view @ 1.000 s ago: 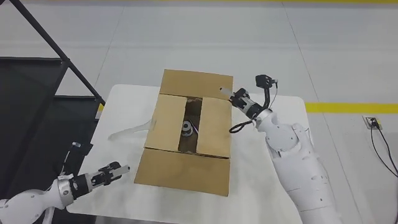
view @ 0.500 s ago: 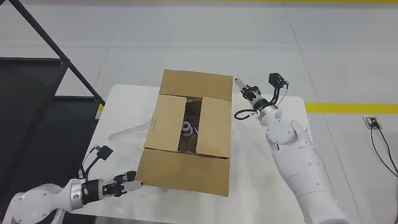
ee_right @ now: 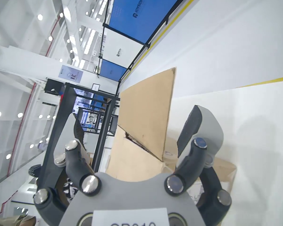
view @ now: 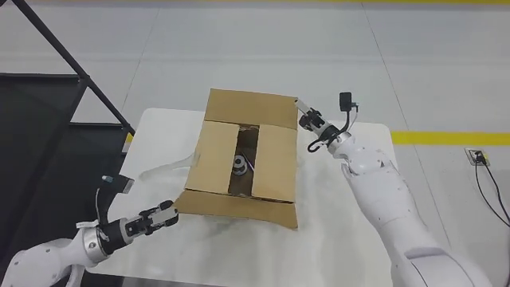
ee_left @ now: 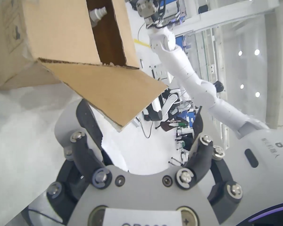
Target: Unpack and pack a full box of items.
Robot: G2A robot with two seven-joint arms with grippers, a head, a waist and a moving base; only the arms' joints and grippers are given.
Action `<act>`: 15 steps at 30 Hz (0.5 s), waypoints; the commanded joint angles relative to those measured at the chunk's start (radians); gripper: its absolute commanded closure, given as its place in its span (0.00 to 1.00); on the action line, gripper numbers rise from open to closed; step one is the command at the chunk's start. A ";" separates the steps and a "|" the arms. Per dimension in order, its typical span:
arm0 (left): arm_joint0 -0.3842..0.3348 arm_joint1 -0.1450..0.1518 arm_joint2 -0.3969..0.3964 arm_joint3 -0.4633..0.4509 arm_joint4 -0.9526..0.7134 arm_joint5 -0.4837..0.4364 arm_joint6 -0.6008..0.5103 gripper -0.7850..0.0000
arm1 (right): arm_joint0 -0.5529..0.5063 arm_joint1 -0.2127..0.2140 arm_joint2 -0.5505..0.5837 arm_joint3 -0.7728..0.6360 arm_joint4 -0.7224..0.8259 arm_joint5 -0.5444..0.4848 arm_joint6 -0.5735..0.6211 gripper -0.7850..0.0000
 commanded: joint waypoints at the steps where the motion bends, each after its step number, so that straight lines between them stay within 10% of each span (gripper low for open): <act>1: -0.004 -0.001 0.005 -0.012 -0.026 0.041 0.047 0.00 | 0.015 -0.002 0.005 0.026 0.034 -0.025 0.041 0.00; 15: -0.036 -0.005 0.064 -0.044 -0.028 0.140 0.256 0.00 | 0.049 0.005 0.012 0.079 0.105 -0.096 0.178 0.00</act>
